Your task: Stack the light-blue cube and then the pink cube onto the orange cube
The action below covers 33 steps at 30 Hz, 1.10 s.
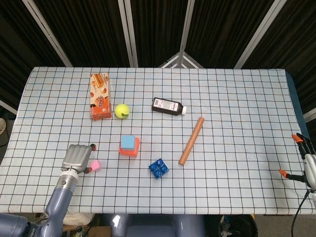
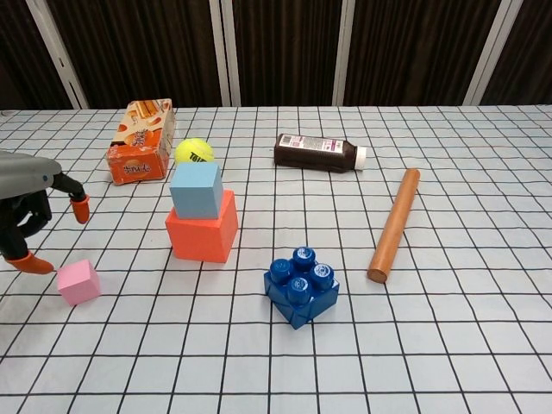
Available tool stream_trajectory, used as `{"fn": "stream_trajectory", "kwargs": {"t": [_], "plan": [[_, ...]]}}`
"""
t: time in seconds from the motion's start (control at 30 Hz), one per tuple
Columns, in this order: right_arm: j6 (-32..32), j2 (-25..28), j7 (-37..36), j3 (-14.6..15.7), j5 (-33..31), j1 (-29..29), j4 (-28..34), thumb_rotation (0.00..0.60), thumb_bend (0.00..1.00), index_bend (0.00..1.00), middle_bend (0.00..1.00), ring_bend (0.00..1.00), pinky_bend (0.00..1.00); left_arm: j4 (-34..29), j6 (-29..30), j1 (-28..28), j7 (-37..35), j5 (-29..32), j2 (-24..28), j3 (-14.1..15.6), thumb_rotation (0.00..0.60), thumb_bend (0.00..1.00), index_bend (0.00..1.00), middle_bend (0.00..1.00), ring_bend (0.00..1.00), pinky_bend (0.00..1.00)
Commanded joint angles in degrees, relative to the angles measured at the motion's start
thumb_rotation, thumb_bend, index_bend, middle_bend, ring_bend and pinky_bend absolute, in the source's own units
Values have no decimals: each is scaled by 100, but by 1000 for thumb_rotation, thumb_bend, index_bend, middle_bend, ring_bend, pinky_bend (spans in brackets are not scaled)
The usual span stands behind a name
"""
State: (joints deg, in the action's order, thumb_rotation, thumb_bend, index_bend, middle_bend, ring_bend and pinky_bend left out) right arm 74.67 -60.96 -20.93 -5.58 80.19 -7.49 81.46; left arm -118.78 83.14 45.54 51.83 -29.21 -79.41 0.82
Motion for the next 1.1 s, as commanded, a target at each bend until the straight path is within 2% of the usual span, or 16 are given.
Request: {"fn": "stream_trajectory", "kwargs": {"t": [0.03,0.27,0.43,0.67,1.1], "plan": [[-22,2,-19,5,4,-8,-9,600,70,0,44,27,120,-18,308,-148,172,-70,-218,164,600,232,321,793,730,848],[-56,-2,-63,9,1,-18,-44,600,70,0,44,27,119,27,1166,-435,491,-308,-635,241,600,232,336,799,753,871],[-94,-7,-76,20,11,-36,-54,600,70,0,44,27,119,166,1491,-723,463,-568,-893,351,600,232,352,812,768,884],[-175,-18,-100,25,-6,-68,-93,600,70,0,44,27,120,617,1550,-1022,358,-863,-1233,358,600,232,343,812,768,886],[-208,-22,-104,38,7,-88,-97,600,70,0,44,27,119,1241,1387,-1265,472,-1214,-1762,111,600,232,341,812,769,888]]}}
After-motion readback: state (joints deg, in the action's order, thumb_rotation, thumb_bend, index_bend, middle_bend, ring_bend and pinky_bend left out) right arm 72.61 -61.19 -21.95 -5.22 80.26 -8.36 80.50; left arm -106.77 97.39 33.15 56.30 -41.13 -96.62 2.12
